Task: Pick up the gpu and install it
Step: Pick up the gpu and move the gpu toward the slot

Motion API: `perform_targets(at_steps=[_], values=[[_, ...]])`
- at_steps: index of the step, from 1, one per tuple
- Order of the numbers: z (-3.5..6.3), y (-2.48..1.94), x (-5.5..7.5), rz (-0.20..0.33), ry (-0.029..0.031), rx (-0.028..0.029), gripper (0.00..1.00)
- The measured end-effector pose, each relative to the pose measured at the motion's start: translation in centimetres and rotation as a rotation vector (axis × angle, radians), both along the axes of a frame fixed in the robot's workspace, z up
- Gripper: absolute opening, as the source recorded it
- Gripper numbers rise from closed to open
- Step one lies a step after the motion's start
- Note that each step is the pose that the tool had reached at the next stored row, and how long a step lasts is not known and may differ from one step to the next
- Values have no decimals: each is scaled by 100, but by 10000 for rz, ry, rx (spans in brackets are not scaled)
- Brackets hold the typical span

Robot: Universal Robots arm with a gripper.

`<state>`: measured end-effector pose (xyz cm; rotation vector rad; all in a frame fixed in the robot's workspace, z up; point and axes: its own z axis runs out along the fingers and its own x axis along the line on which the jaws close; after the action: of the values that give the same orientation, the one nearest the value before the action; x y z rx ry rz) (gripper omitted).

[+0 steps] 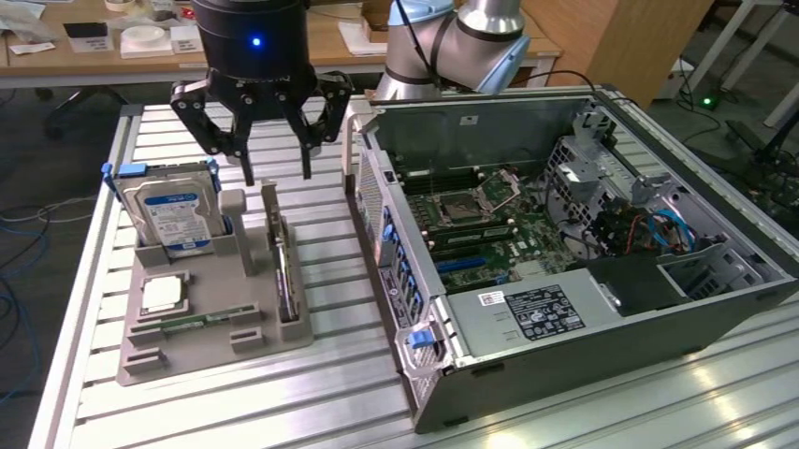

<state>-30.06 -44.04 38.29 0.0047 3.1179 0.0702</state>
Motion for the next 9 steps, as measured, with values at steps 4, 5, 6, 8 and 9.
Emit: perform_targets(at_steps=[4, 5, 6, 8, 9], values=[[-15, 2, -3, 472, 0, -1, 59], [-23, 2, -7, 588, -1, 1, 59], [-29, 2, -10, 678, 1, -1, 59], [-36, 2, -20, 706, 1, -1, 59], [-39, 2, -30, 707, 1, -1, 59]])
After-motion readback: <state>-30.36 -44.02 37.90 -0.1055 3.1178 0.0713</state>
